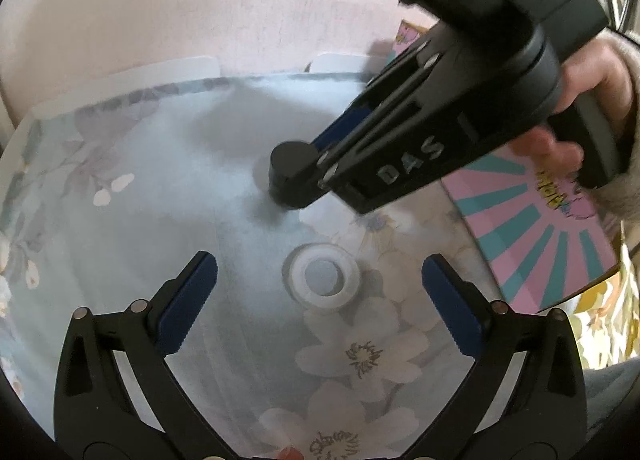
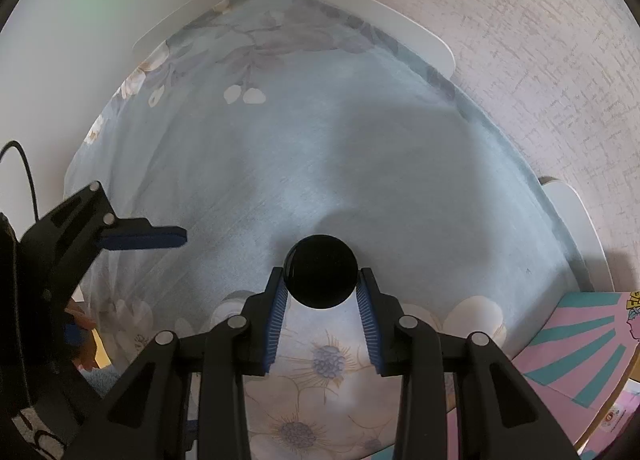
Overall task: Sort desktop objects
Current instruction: 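Grasp the black jar with the right gripper while the left grasps the clear tape roll, then carry the jar and clear tape into the cardboard box and open both grippers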
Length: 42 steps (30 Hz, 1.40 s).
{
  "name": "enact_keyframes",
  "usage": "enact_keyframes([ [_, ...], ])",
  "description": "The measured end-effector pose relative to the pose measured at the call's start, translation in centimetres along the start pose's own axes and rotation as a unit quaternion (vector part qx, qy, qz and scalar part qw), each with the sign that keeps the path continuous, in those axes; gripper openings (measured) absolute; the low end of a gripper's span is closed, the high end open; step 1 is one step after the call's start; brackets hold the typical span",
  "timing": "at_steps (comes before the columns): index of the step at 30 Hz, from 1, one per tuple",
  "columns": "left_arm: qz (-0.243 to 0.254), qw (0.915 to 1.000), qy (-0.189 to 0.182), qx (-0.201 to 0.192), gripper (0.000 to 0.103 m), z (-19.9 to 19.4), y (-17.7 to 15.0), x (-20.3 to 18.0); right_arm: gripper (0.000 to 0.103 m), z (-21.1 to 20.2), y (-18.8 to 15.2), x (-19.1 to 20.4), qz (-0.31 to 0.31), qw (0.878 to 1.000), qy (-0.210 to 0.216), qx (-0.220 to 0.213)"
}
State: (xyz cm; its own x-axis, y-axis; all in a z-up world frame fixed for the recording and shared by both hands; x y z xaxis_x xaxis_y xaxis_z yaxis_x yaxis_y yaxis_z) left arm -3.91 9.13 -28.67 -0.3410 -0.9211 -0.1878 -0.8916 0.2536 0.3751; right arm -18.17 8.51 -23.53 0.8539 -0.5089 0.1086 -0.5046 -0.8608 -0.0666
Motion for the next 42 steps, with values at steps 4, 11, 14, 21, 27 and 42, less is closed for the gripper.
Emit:
enact_keyframes([
  [4,0.006,0.9999,0.015,-0.001,0.088,0.6,-0.5,-0.3,0.033,0.8,-0.2,0.9,0.001,1.0,-0.001,-0.003],
  [11,0.052,0.9979,0.038,0.009,0.058,2.0,-1.0,-1.4,0.033,1.0,-0.5,1.7,0.001,1.0,-0.002,-0.005],
  [14,0.064,0.9965,0.053,0.004,0.039,1.9,-1.2,-1.5,0.033,0.8,-0.3,2.0,0.002,1.0,-0.001,-0.009],
  [21,0.051,0.9977,0.044,-0.011,0.039,-0.2,-0.7,-1.0,0.033,-0.2,-0.5,1.7,0.006,1.0,-0.004,-0.016],
  [27,0.049,0.9975,0.042,-0.028,0.039,-5.2,2.1,-1.4,0.033,-4.1,-1.5,1.8,0.023,0.999,0.007,-0.045],
  [42,0.107,0.9907,0.034,-0.077,0.039,-13.4,14.7,-8.4,0.033,-16.9,-10.7,-2.0,0.13,0.98,-0.022,-0.146],
])
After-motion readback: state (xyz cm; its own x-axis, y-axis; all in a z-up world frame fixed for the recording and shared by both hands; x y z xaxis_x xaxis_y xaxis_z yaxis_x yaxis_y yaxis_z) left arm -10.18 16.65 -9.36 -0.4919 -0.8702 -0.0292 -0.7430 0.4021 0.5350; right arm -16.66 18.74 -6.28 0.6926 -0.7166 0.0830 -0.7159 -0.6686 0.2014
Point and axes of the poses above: each gripper's, at about its wrist camera, not at the fingertips, and z roughly the way its jaws point, x to its left, y to its top, the point moved 2 cm from there along z, roughly the way its jaws point, and after that the axes turned 15 degrees about x, right-handed, at the moved point
